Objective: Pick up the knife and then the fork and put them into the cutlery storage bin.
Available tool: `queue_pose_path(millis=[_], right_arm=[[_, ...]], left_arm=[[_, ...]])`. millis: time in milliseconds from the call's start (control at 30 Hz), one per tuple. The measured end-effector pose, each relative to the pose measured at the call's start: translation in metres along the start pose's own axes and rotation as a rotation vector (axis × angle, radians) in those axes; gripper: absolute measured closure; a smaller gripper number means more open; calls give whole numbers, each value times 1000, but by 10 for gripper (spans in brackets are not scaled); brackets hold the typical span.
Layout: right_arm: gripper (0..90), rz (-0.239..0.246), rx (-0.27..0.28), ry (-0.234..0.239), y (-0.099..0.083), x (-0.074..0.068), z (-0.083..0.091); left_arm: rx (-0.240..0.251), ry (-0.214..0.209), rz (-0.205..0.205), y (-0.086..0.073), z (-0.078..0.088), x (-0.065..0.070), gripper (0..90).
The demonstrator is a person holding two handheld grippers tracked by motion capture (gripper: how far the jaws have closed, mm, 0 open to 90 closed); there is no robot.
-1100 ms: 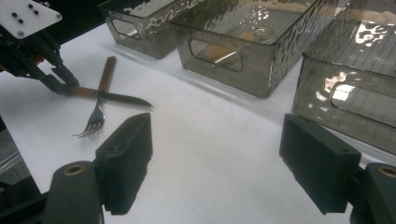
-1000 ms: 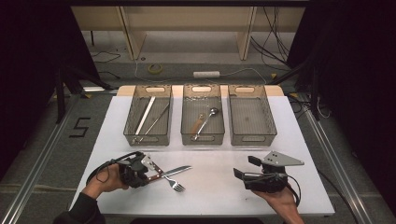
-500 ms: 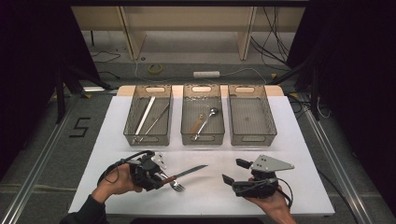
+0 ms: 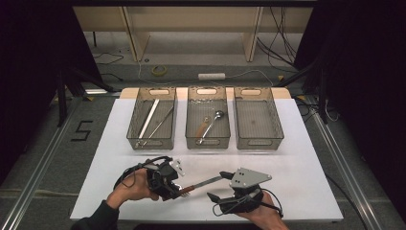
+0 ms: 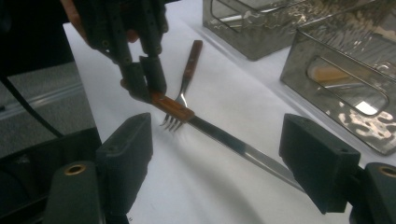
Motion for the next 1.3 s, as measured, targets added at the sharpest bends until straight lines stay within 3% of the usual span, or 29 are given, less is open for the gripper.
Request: queue_pose_path(millis=[300,533,1033,1300], right_arm=[[303,101,-58,17,-2,-12,-14],[343,146,-95,38,-5,-16,-22],[421,288,-157,-3,-12,-17,-41],[483,329,-182,-12,-15,-16,-45]], left_arm=[[-17,-13,5,15,-6,3,751],[-36,-34,-7,22,-8,5,751],[-40,-53,-28,34,-8,13,751],[-50,-69,-43,37,-7,17,751]])
Point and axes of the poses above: each handheld gripper's, and its own axes: z roughly backward along the jaws, y roughly out of its top, x roughly to its right, the point moved 8 cm from there along -z, roughly forward along the jaws, and after that the axes turned 3 degrees about z, right-handed, at the moved point
